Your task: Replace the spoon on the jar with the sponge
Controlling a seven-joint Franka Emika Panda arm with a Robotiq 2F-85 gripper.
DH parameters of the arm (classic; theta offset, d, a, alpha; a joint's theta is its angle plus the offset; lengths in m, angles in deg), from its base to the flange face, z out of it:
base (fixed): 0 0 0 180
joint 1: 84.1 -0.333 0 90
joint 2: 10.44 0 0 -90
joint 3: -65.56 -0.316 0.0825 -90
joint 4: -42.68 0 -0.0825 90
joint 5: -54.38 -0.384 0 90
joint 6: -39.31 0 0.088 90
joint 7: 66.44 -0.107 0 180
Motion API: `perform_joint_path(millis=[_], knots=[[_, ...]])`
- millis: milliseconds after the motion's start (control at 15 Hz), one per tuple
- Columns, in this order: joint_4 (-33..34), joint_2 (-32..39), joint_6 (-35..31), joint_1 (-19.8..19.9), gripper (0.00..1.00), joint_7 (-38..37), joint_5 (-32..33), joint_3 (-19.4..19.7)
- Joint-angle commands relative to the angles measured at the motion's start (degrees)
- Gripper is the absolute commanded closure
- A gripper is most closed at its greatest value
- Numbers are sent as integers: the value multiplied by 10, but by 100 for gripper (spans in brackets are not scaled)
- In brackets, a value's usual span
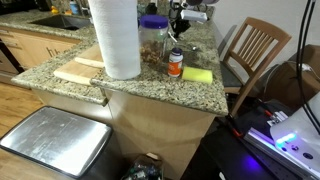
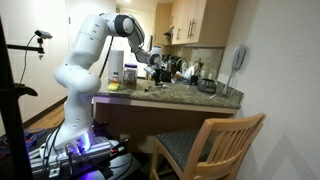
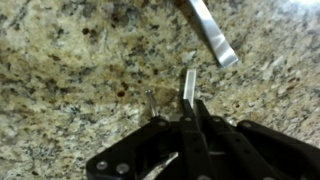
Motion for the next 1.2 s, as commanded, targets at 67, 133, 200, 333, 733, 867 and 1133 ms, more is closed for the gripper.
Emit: perform_joint_path(millis=[67,133,200,333,733,867,1133], knots=[[-39,-106,69,30,98,49,-18,-5],[-43,-125,85,35,98,53,-17,-2],[-43,-141,100,41,98,56,-18,-1],[-44,-156,117,53,64,82,-50,-7],[-48,-110,78,50,24,132,-146,-23],[-41,-80,69,46,10,132,-148,-29],[-15,-19,52,37,0,118,-116,-33]])
